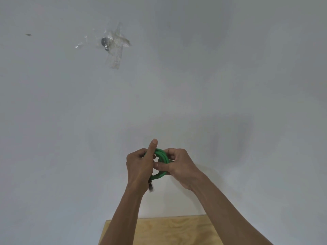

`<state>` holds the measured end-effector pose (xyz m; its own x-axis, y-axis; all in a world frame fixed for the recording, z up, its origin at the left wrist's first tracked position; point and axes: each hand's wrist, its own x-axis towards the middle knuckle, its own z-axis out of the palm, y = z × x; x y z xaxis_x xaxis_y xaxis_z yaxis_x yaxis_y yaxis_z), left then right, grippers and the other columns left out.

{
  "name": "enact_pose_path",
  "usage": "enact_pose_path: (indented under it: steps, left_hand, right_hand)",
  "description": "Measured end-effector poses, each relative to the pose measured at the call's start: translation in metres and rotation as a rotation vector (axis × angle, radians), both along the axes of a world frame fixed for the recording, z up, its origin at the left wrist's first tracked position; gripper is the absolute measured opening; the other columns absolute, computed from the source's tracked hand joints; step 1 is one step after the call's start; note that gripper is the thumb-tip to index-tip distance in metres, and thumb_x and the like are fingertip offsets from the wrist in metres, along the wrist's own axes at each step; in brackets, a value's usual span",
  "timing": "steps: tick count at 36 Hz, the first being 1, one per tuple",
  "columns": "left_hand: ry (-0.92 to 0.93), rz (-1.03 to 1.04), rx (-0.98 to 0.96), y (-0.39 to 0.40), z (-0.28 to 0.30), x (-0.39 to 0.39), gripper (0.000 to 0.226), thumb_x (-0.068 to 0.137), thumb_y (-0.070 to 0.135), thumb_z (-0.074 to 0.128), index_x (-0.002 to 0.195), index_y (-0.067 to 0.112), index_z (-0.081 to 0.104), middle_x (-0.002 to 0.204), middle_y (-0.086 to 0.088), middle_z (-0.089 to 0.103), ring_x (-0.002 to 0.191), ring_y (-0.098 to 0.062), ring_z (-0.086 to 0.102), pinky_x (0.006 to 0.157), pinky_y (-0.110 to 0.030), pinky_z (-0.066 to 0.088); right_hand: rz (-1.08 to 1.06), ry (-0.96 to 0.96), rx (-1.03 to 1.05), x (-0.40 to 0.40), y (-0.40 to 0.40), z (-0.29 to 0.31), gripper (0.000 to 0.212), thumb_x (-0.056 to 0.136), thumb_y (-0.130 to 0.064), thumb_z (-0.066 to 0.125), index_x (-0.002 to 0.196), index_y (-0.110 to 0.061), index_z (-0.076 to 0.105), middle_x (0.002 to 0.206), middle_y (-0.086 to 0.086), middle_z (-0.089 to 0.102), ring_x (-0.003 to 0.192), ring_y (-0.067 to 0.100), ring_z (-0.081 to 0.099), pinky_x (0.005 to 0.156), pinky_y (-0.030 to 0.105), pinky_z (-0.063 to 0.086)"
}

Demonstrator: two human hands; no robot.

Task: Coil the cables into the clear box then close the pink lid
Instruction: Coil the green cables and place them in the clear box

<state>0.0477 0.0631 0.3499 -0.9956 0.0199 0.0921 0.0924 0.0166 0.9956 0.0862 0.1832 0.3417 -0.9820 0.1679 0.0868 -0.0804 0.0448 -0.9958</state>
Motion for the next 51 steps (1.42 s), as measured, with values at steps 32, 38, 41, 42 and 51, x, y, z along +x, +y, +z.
enact_pose_path:
  steps: [32,38,41,42,51]
  left_hand:
    - [0.022,-0.044,0.148,0.0,-0.004,0.001,0.049,0.085,0.045,0.072,0.065,0.001,0.066,0.049,-0.002,0.058,0.037,-0.007,0.048,0.042,-0.021,0.039]
    - [0.012,-0.08,0.125,-0.002,-0.003,-0.002,0.052,0.082,0.047,0.076,0.067,-0.002,0.066,0.052,-0.004,0.055,0.042,-0.015,0.037,0.043,-0.025,0.033]
    - [-0.012,-0.112,0.097,-0.003,-0.001,-0.002,0.048,0.085,0.048,0.074,0.067,0.004,0.065,0.052,0.0,0.059,0.041,-0.015,0.036,0.041,-0.025,0.032]
    - [-0.011,-0.121,0.079,-0.003,-0.001,-0.001,0.047,0.085,0.047,0.073,0.068,0.005,0.065,0.051,0.001,0.058,0.04,-0.014,0.038,0.041,-0.025,0.033]
    - [-0.009,-0.08,0.036,-0.005,-0.012,-0.006,0.054,0.085,0.052,0.071,0.066,0.002,0.064,0.052,-0.006,0.055,0.043,-0.017,0.04,0.045,-0.027,0.035]
  right_hand:
    - [0.136,-0.118,-0.36,0.003,0.008,0.0,0.033,0.103,-0.019,0.046,0.114,0.0,0.071,0.116,0.021,0.071,0.106,0.035,0.07,0.099,0.045,0.054]
    - [0.18,-0.136,-0.593,0.001,0.014,-0.001,0.031,0.094,-0.01,0.061,0.116,0.011,0.067,0.108,0.022,0.069,0.093,0.031,0.069,0.089,0.04,0.057]
    - [0.214,-0.167,-0.686,0.002,0.016,-0.004,0.037,0.087,-0.017,0.071,0.114,0.008,0.068,0.102,0.017,0.069,0.084,0.025,0.067,0.08,0.035,0.058]
    - [0.221,-0.175,-0.713,0.002,0.017,-0.006,0.038,0.086,-0.02,0.072,0.113,0.005,0.068,0.099,0.016,0.068,0.083,0.025,0.067,0.079,0.034,0.058]
    - [0.098,-0.012,-0.301,0.001,0.014,-0.009,0.034,0.079,-0.005,0.08,0.111,0.003,0.069,0.095,0.019,0.075,0.084,0.03,0.07,0.086,0.038,0.058]
